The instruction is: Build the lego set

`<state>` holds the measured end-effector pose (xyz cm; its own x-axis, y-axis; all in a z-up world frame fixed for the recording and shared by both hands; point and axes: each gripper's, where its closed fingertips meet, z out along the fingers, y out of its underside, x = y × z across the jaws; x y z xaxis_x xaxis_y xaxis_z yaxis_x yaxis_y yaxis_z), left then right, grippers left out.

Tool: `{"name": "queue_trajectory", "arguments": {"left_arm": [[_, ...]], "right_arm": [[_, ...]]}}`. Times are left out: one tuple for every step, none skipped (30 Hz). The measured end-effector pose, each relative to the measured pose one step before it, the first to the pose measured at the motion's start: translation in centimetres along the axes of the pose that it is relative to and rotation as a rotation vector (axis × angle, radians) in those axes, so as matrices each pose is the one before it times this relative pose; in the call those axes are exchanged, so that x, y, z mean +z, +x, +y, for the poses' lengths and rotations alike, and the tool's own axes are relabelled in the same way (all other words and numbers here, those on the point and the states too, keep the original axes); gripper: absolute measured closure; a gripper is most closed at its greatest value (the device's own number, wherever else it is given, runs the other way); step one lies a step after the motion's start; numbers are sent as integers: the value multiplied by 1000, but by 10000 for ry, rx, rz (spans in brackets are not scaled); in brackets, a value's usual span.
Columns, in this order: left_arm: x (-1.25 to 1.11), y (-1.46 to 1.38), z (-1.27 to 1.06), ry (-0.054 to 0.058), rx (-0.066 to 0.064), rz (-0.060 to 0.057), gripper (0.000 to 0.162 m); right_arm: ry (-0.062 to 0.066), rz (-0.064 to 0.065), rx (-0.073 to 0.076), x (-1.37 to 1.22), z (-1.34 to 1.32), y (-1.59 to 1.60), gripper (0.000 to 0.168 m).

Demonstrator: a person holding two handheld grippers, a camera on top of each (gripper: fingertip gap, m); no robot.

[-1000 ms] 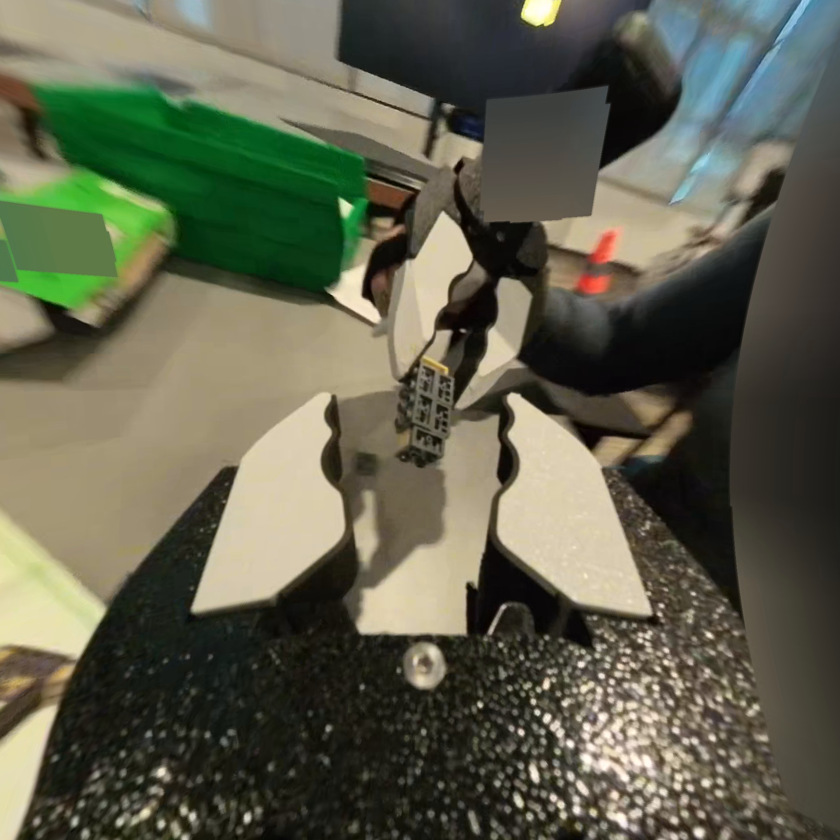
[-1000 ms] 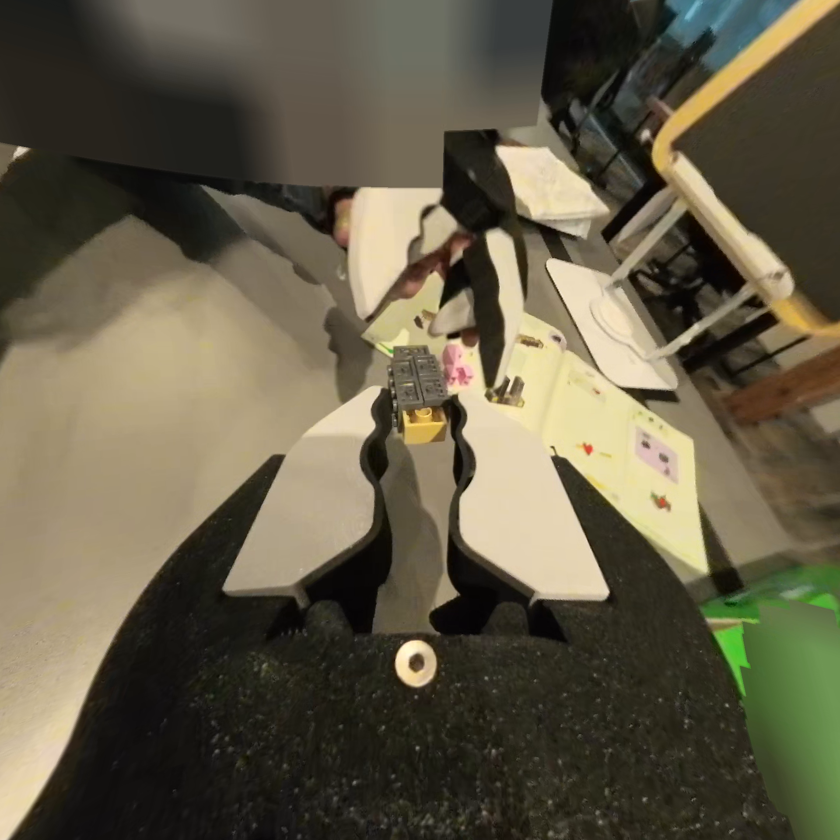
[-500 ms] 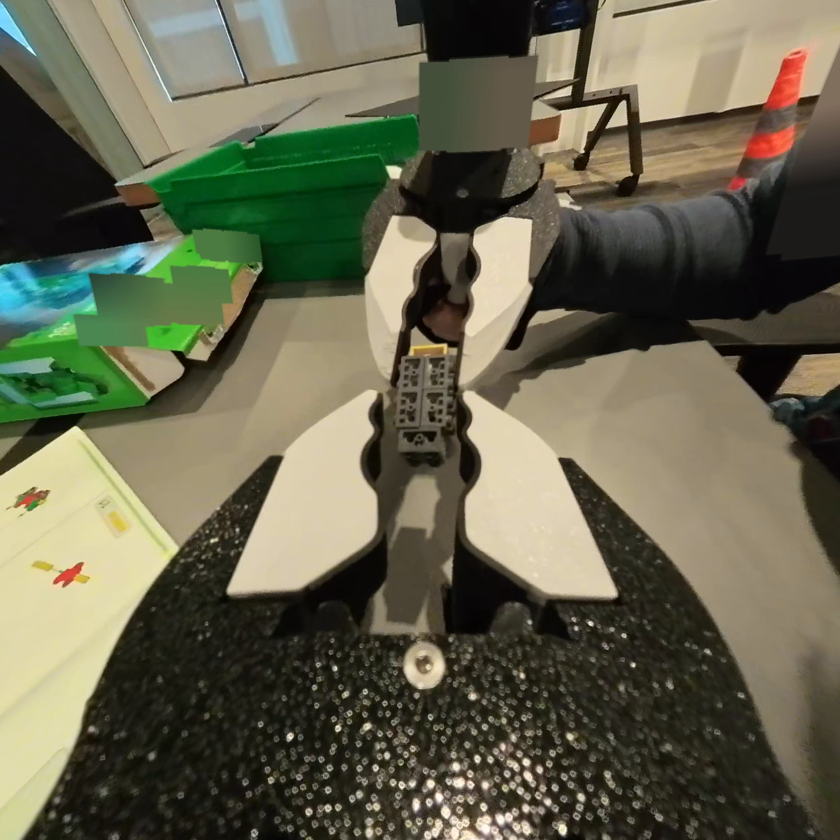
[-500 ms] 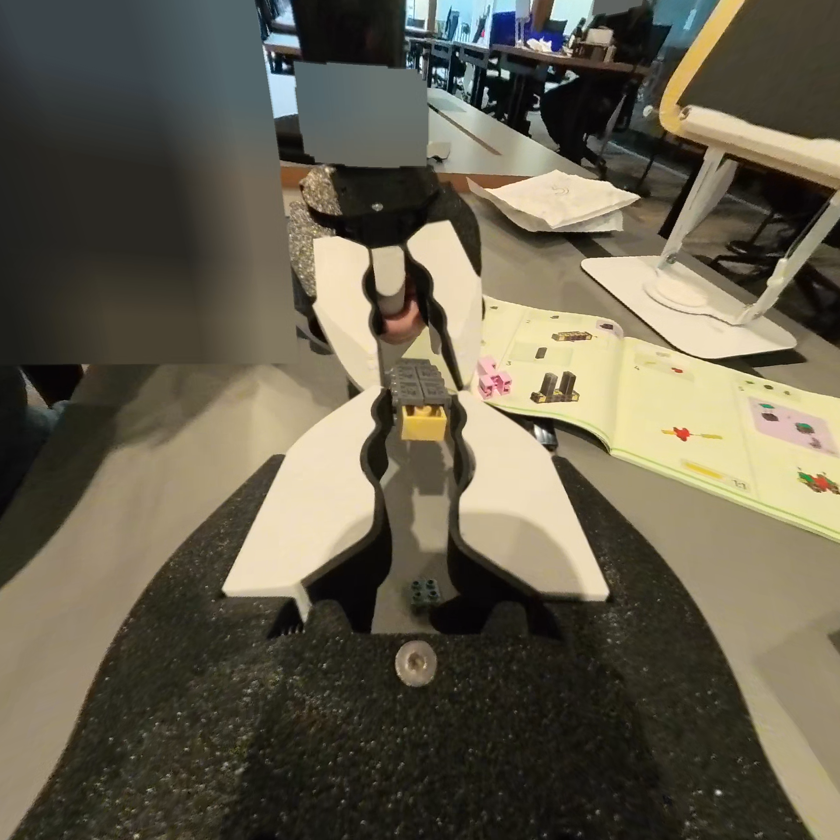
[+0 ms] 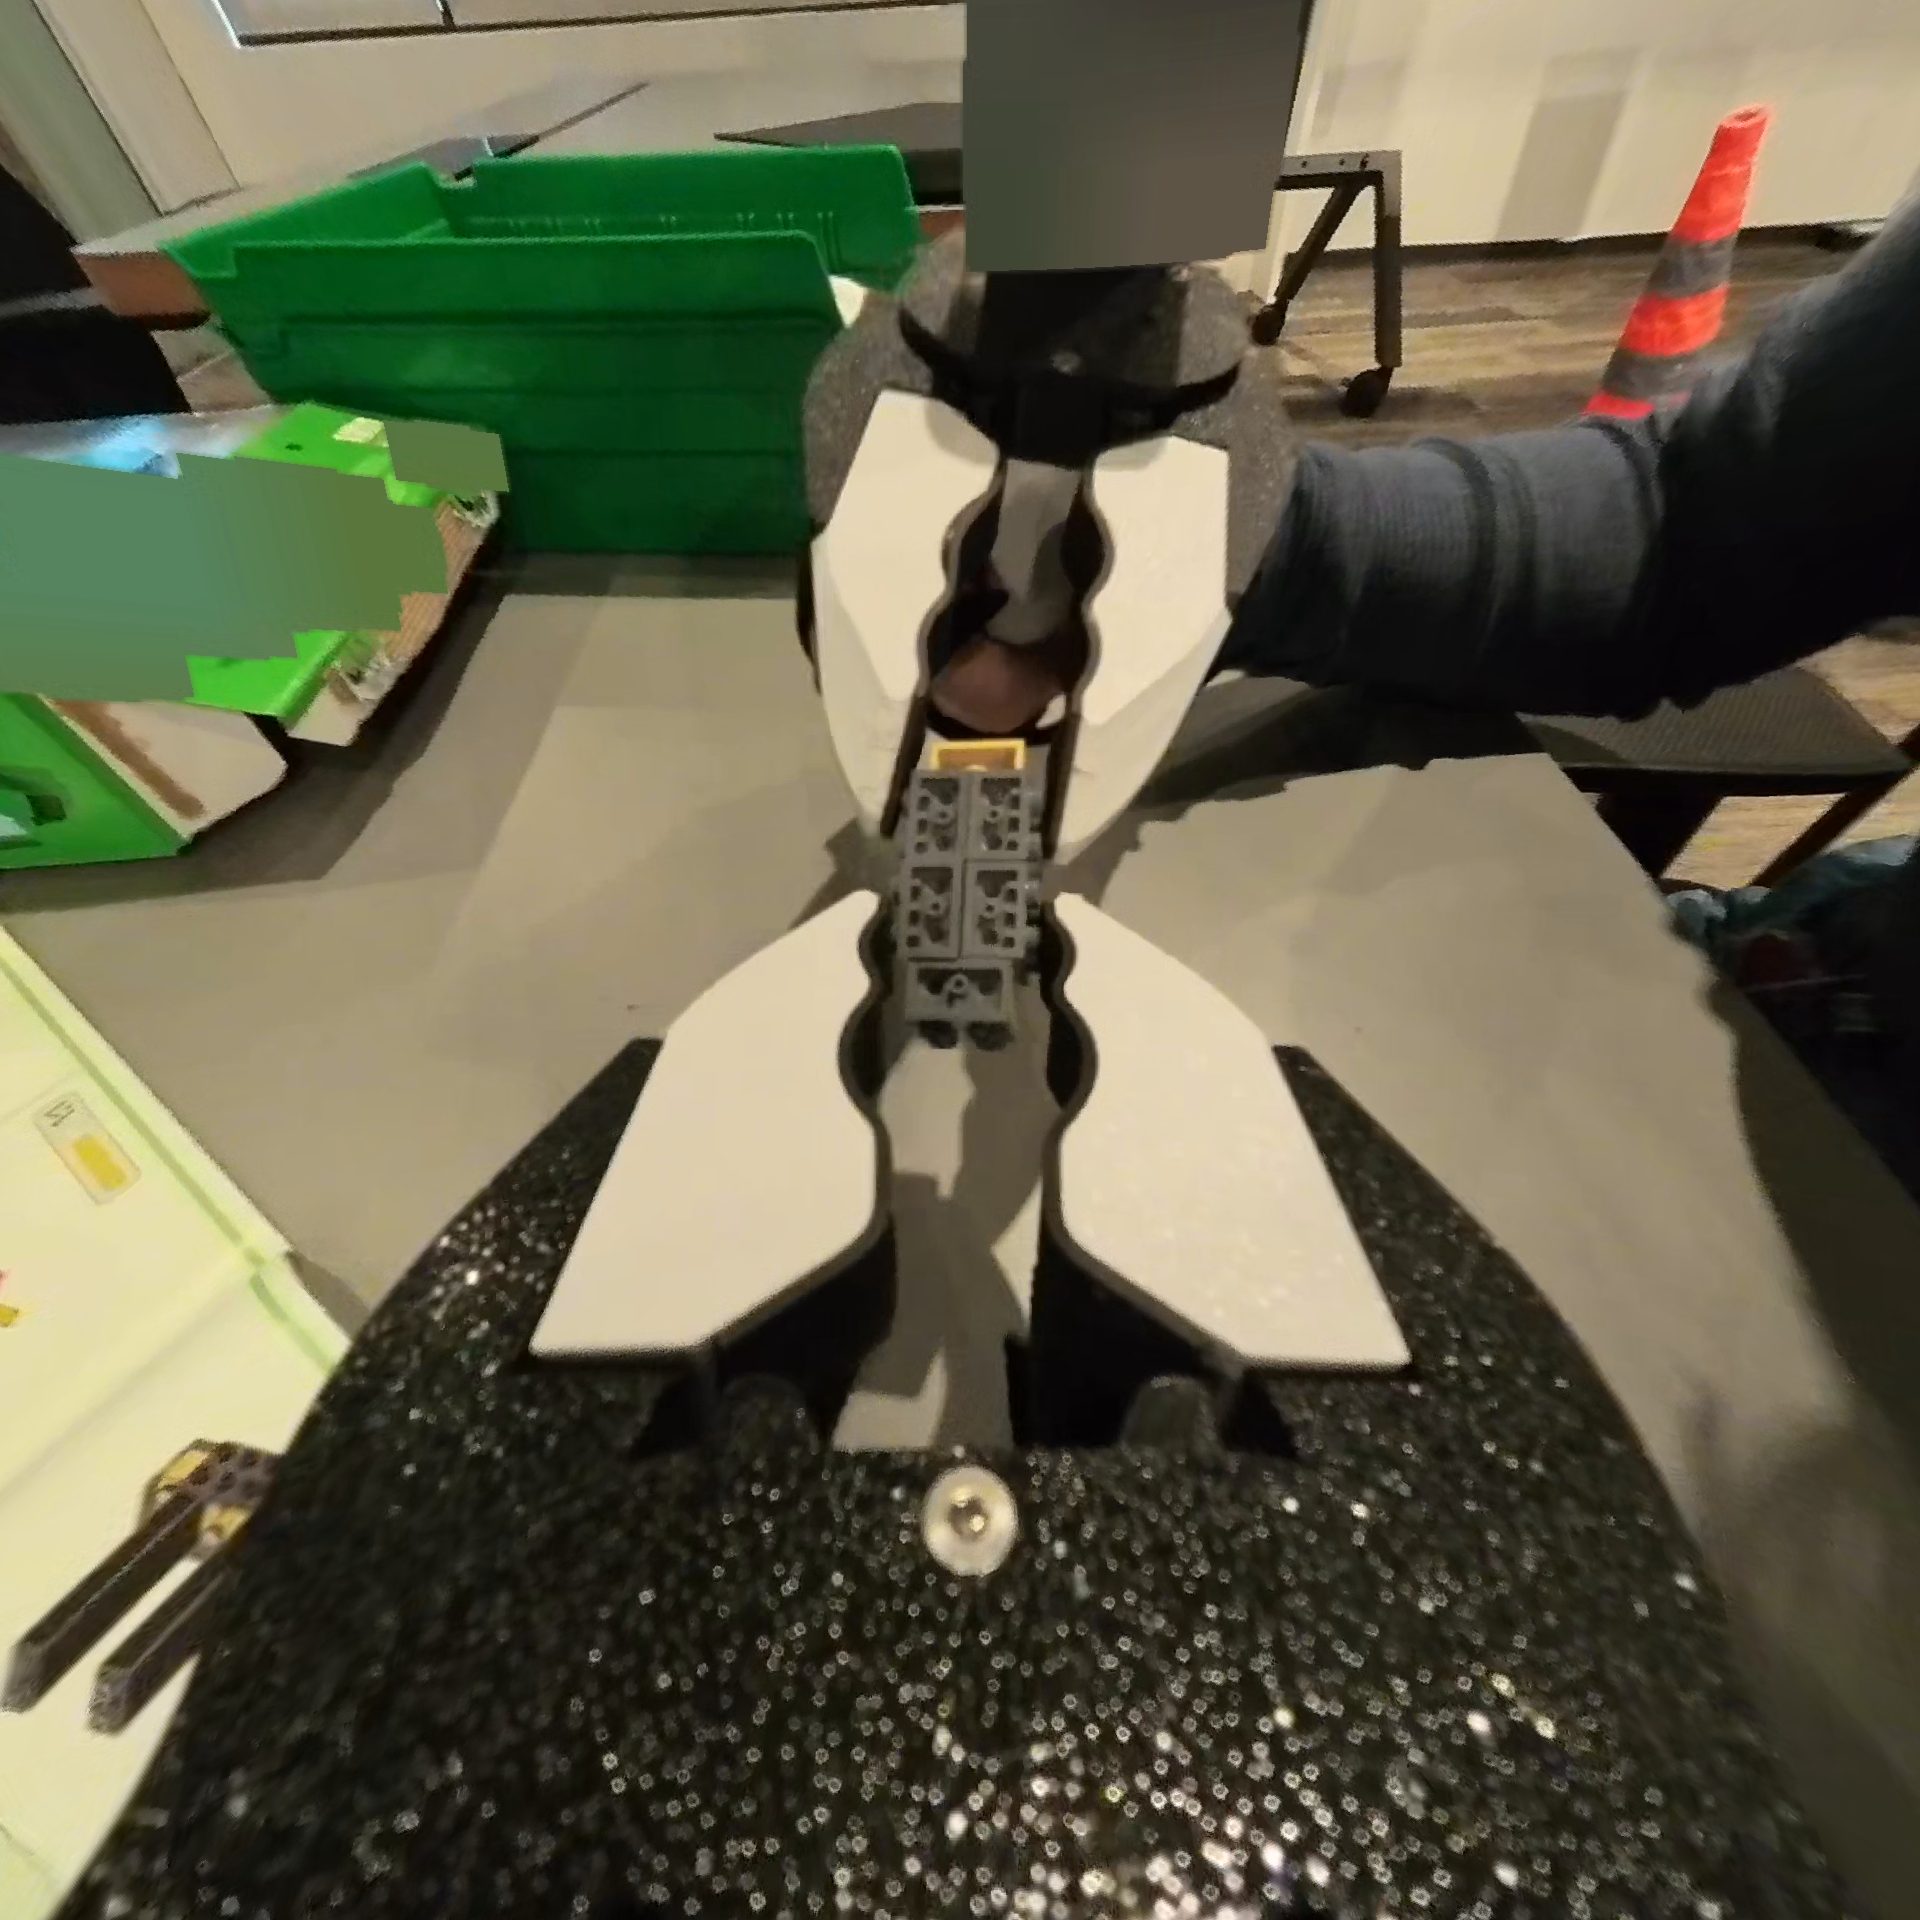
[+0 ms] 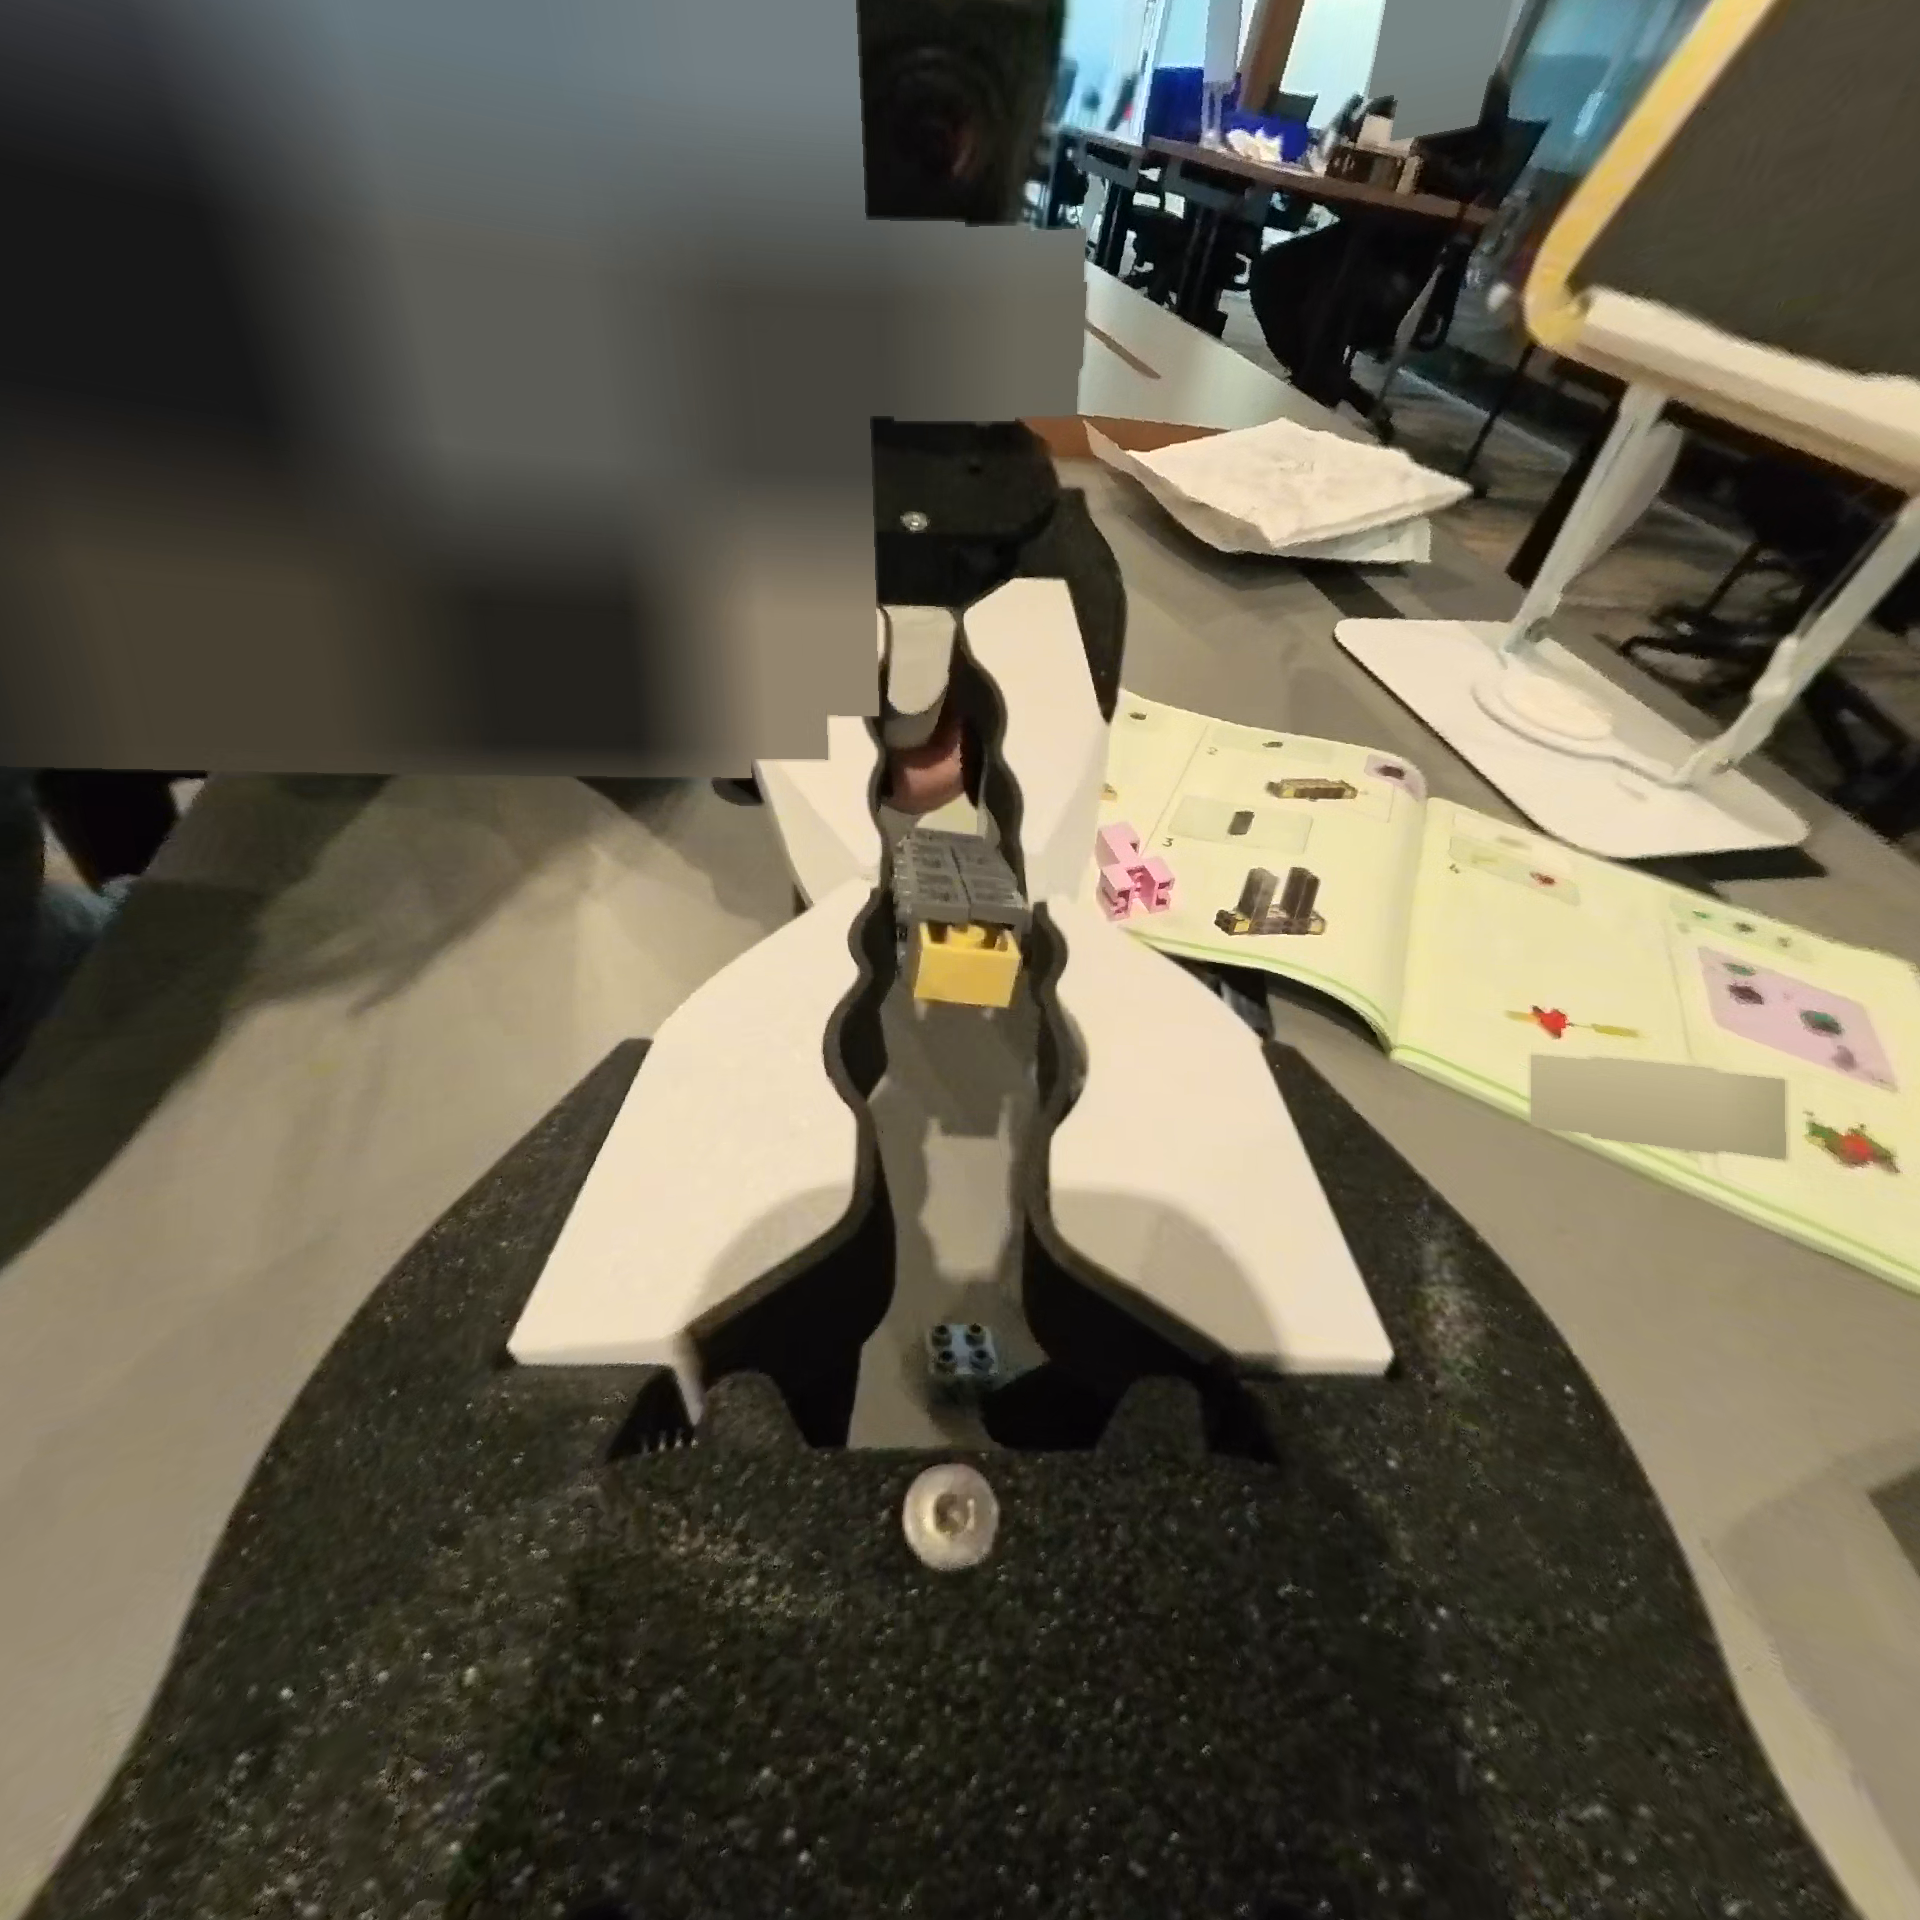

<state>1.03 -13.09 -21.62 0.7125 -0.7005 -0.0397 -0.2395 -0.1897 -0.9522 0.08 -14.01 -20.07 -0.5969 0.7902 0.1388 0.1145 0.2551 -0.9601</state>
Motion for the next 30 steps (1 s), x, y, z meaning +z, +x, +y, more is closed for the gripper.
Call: {"name": "queue_trajectory", "arguments": {"left_arm": [[-24, 144, -10, -18, -214, 190, 136], [-22, 103, 5, -50, -302, 202, 136], [-38, 80, 56, -108, -336, 181, 136], [-57, -10, 108, -152, -317, 87, 136], [-47, -165, 117, -147, -244, -35, 136], [-18, -138, 57, -101, -109, -34, 136], [-61, 38, -86, -11, 50, 2, 136], [-98, 105, -164, 46, 173, -2, 136], [-82, 54, -68, -16, 190, -32, 136], [-83, 59, 21, -71, 164, 6, 136], [-63, 88, 1, -30, 156, 42, 136], [-36, -4, -33, 21, 144, -30, 136], [-68, -47, -46, 43, 128, -57, 136], [-69, 21, -41, 47, 107, 1, 136], [-61, 48, -32, 33, 70, 30, 136], [-49, 0, -48, 23, 46, -9, 136], [-44, -12, -30, 3, 43, 8, 136], [-34, 63, -12, -7, 65, 56, 136], [-41, 45, -34, 16, 89, 11, 136], [-23, 15, -59, 33, 83, -20, 136], [24, 34, -54, 21, 67, 9, 136], [6, 4, -41, 16, 45, -4, 136], [-28, -8, -68, 32, 32, -33, 136], [-38, 23, -91, 38, 29, -6, 136], [-34, 49, -83, 38, 29, 15, 136], [-23, 45, -53, 26, 24, 9, 136], [18, 15, -19, 1, 9, 1, 136], [61, -14, -34, -8, -1, -13, 136], [29, -19, -44, 12, -13, -20, 136], [-9, -12, -24, 28, -29, 6, 136]], "right_arm": [[3, 7, -390, -142, -170, -205, 142], [-119, -22, -418, -177, -130, -281, 138], [-207, 34, -391, -176, -132, -216, 135], [-256, 73, -375, -173, -139, -167, 133], [-324, 206, -369, -146, -129, -16, 132], [-300, 227, -385, -137, -179, 12, 132], [-306, 299, -373, -113, -67, 150, 132], [-371, 345, -342, -97, 171, 280, 132], [-285, 246, -200, -36, 202, 187, 129], [-168, -2, 205, 65, 166, -3, 129], [-27, -261, 587, 159, 63, -230, 128], [164, -348, 669, 171, -112, -283, 128], [173, -103, 584, 129, -41, 69, 133], [115, 8, 371, 43, 66, 210, 137], [88, 12, 208, -44, 74, 187, 140], [62, -17, 182, -62, 56, 131, 140], [43, -120, 247, -26, 13, -18, 141], [52, -177, 265, -10, -8, -72, 143], [84, -200, 259, -20, -48, -91, 144], [130, -218, 267, -32, -81, -104, 146], [182, -256, 291, -54, -129, -124, 149], [209, -206, 312, -66, -128, -42, 151], [168, -182, 296, -72, -60, 3, 152], [113, -164, 250, -43, 15, -2, 152], [78, -146, 211, -23, 39, -22, 152], [71, -124, 160, 5, -3, -59, 152], [59, -79, 72, 8, -15, -48, 152], [20, 12, 3, 21, 11, 38, 152], [-42, 46, -20, 35, 79, 70, 152], [-59, 67, -30, 35, 117, 112, 151]]}}
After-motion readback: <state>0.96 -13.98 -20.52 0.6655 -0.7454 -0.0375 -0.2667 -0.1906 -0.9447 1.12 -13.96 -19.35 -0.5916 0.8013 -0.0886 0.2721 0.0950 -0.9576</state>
